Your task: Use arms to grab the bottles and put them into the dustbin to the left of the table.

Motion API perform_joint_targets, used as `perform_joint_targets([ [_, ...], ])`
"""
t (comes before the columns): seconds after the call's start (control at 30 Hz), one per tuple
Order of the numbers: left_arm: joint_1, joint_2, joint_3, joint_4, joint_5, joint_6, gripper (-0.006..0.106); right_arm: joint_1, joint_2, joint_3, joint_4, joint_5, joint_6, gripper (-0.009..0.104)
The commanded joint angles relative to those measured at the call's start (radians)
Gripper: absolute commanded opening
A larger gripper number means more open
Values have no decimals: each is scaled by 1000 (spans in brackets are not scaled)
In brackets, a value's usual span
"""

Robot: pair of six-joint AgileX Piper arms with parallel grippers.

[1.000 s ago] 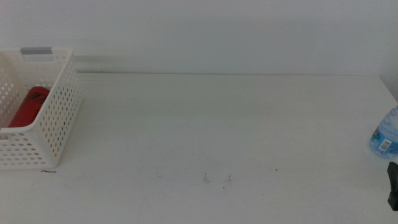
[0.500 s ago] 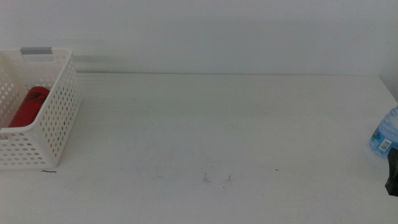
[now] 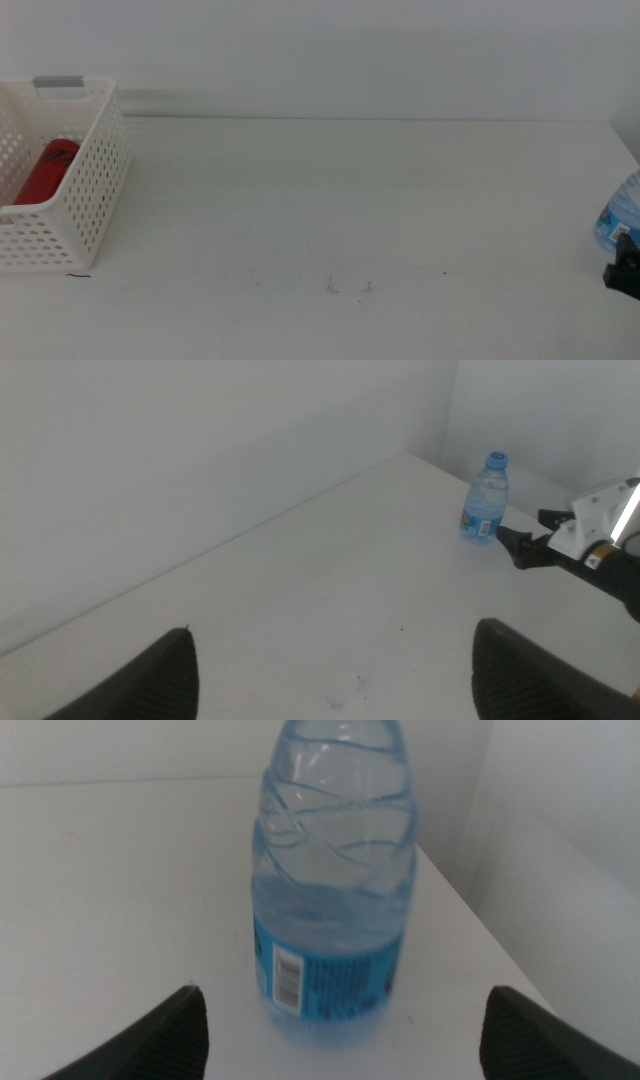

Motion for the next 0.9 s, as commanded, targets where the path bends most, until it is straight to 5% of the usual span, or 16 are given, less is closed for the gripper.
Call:
perform_joint_targets([
  [0.0, -4, -3, 1, -3, -13, 0, 94, -9, 40, -48, 7, -26, -13, 88],
  [0.7, -4, -3, 1, -3, -13, 0, 94, -9, 315, -395, 82, -26, -64, 88],
  [0.87, -4, -3, 1, -2, -15, 0, 94, -9, 327, -464, 85, 18, -118, 70],
])
